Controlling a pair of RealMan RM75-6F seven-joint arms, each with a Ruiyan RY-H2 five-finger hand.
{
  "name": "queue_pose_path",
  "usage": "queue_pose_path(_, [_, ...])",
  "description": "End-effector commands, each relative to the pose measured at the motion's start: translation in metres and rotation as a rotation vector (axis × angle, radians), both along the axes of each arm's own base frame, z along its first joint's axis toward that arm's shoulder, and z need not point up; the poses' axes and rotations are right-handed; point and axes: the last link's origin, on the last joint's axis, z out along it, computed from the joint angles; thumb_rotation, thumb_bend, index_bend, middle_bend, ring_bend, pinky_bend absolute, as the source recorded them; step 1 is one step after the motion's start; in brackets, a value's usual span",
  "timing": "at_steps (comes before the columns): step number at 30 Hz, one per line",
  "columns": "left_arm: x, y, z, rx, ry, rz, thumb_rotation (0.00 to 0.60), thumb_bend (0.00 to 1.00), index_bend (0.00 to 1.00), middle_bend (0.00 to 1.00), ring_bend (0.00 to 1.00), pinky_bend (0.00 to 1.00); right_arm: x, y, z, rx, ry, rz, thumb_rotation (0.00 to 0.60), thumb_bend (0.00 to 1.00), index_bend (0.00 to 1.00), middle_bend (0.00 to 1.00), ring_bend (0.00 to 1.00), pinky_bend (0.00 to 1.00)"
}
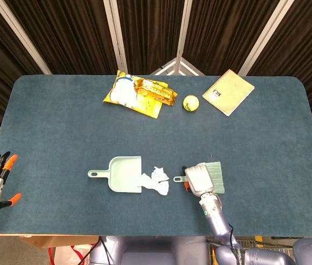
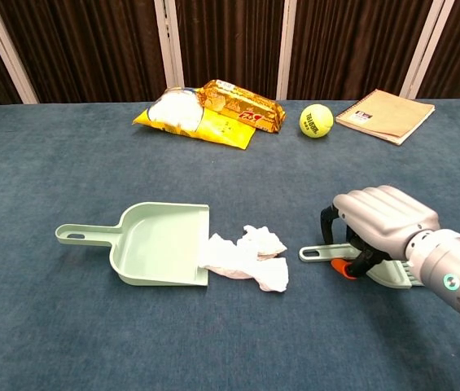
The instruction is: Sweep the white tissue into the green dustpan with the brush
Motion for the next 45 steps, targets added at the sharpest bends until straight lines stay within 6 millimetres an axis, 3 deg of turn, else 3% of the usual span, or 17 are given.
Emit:
queue_pose_path(1, [0.000, 0.000, 0.000, -0.004, 0.002, 0.001, 0.600, 0.00, 0.00, 0.00, 0.00, 0.00, 0.006, -0.003, 0.006, -0.011, -0.013, 0.014, 0.600, 0.36, 0.75, 0.97, 0.96, 0.88])
queue_pose_path(13, [0.011, 0.002, -0.006, -0.029, 0.011, -0.008, 0.600, 0.00, 0.00, 0.00, 0.00, 0.00, 0.036, -0.012, 0.043, -0.025, -0.090, 0.045, 0.600, 0.36, 0.76, 0.97, 0.96, 0.88])
queue_pose_path(18, [0.023, 0.009, -0.010, -0.055, 0.016, -0.027, 0.600, 0.00, 0.00, 0.00, 0.00, 0.00, 0.048, -0.014, 0.057, -0.018, -0.097, 0.046, 0.600, 0.38, 0.76, 0.97, 0.96, 0.88])
queue_pose_path(28, [0.055, 0.033, -0.029, -0.137, 0.027, -0.070, 0.600, 0.00, 0.03, 0.00, 0.01, 0.01, 0.058, -0.014, 0.067, -0.010, -0.073, 0.049, 0.600, 0.38, 0.78, 0.97, 0.96, 0.88])
queue_pose_path(33, [0.080, 0.050, -0.046, -0.171, 0.041, -0.109, 0.600, 0.02, 0.12, 0.10, 0.13, 0.17, 0.062, -0.012, 0.065, -0.009, -0.051, 0.057, 0.600, 0.38, 0.78, 0.97, 0.96, 0.88])
queue_pose_path(45, [0.139, 0.068, -0.100, -0.243, 0.128, -0.173, 0.600, 0.10, 0.25, 0.50, 0.50, 0.50, 0.067, -0.012, 0.066, -0.025, -0.036, 0.064, 0.600, 0.38, 0.78, 0.97, 0.96, 0.88])
